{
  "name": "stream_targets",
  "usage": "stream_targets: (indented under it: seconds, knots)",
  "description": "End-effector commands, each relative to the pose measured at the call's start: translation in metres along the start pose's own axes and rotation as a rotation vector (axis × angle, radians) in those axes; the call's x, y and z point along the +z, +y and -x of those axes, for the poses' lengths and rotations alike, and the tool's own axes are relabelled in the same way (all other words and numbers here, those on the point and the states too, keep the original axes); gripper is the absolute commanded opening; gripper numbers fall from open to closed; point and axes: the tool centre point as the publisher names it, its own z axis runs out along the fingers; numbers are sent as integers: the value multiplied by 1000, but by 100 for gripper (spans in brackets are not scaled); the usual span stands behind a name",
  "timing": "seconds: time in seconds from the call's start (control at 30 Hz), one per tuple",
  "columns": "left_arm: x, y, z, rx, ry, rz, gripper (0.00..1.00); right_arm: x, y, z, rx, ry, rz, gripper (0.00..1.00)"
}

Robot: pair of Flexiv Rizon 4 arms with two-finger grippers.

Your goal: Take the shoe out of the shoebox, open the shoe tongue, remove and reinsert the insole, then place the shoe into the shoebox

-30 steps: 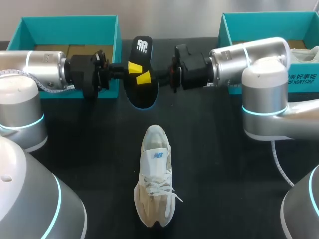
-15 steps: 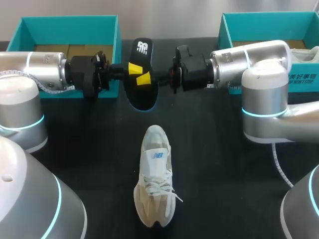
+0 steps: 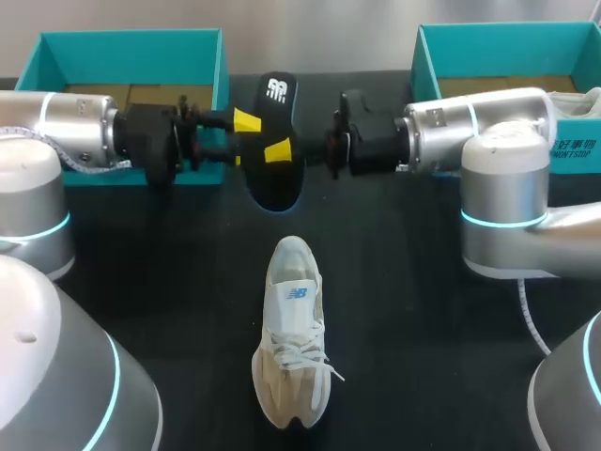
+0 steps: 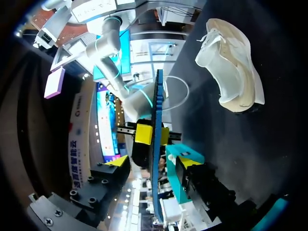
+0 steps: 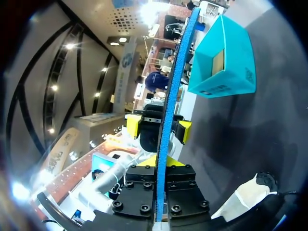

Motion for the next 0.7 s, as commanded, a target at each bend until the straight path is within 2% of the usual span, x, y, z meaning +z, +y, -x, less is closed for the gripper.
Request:
stream_targets:
  seconds: [0.03, 0.27, 0.4, 0.43, 0.7]
  knots:
    - [-21, -11, 4, -14, 47, 3, 100, -5, -6, -4, -8, -11, 11, 0]
    - [-53, -24, -11, -178, 210, 1, 100, -7, -11, -6, -65, -51, 2, 0]
    - [-67, -39, -17, -230, 333, -65, 100, -8, -16, -7, -136, -107, -1, 0]
    - [-67, -39, -17, -230, 333, -65, 100, -8, -17, -6, -142, -134, -1, 0]
    - [-67, -39, -17, -230, 333, -65, 100, -8, -17, -6, -142, -134, -1, 0]
